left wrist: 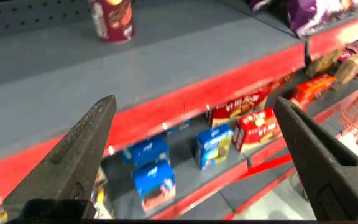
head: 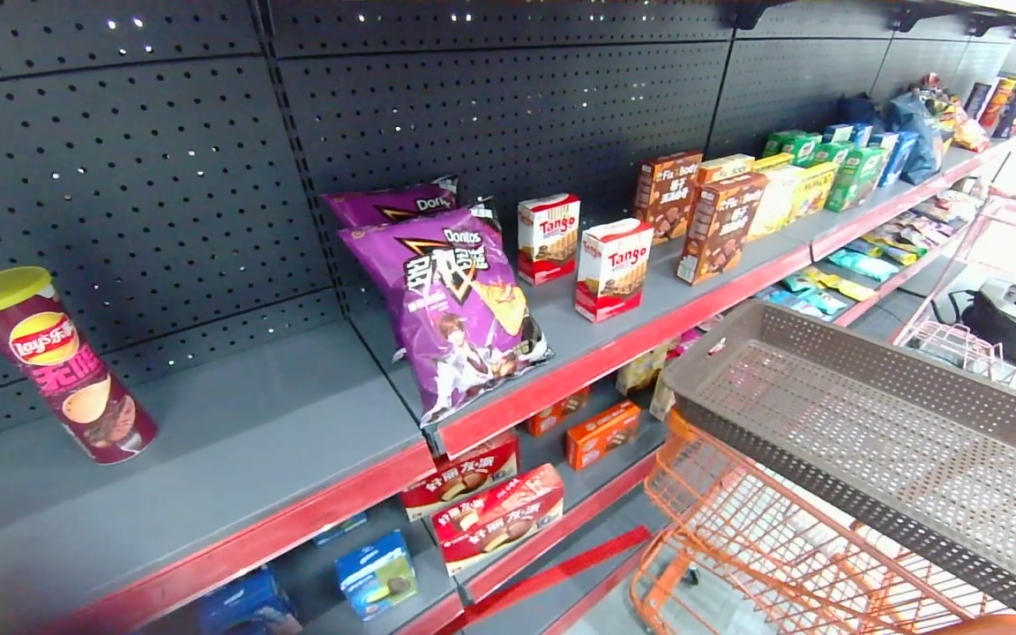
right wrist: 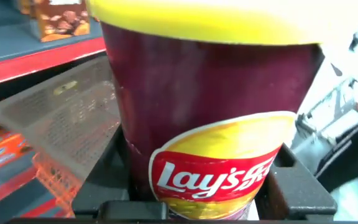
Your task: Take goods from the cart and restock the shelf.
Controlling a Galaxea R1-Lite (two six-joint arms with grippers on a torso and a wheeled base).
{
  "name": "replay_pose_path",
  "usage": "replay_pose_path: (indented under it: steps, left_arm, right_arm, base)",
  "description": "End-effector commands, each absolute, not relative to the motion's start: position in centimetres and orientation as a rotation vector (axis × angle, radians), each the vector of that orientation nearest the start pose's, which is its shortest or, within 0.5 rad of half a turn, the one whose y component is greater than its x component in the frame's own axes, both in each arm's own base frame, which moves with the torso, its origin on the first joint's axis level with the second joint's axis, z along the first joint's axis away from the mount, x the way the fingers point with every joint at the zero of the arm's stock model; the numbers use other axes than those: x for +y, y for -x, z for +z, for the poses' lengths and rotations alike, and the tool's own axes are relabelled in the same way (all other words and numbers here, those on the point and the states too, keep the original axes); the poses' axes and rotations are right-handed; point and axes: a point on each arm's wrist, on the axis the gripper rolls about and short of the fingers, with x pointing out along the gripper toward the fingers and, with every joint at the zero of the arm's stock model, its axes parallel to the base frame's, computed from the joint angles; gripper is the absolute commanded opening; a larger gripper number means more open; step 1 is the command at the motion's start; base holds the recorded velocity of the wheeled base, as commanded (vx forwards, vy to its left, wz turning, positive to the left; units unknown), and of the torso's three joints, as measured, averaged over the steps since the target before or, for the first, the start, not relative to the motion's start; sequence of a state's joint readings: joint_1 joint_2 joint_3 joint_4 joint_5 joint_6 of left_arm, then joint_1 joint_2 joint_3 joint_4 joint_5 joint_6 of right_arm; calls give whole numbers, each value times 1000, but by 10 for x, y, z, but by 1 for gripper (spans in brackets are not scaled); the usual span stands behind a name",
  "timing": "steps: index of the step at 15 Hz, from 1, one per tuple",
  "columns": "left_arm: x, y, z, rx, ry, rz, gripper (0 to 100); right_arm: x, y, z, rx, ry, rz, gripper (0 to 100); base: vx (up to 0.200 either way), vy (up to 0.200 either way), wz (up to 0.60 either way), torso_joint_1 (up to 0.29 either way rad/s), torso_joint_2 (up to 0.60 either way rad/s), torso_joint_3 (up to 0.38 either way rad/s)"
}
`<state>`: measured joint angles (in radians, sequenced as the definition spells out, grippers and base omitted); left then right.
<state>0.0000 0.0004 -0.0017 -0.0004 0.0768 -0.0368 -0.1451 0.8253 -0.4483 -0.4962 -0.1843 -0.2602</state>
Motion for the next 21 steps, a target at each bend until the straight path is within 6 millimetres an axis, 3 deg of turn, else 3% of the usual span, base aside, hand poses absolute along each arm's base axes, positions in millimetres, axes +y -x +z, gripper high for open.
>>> replay_pose_path:
  steps: [1,19,21]
  left_arm:
    - [2,23,76,-1,37,77,100]
    - [2,23,76,-1,35,74,100]
    - [2,23,76,-1,35,74,100]
  right_arm:
    - [-16,-80,238,-94,269,-334,0]
    - [-13,-68,239,-151,325,-329,0]
    - [-13,-64,237,-151,336,-330,0]
  base:
    - [0,0,0,0,0,0]
    - [0,0,567,5,4,3]
    - [0,0,0,0,0,0]
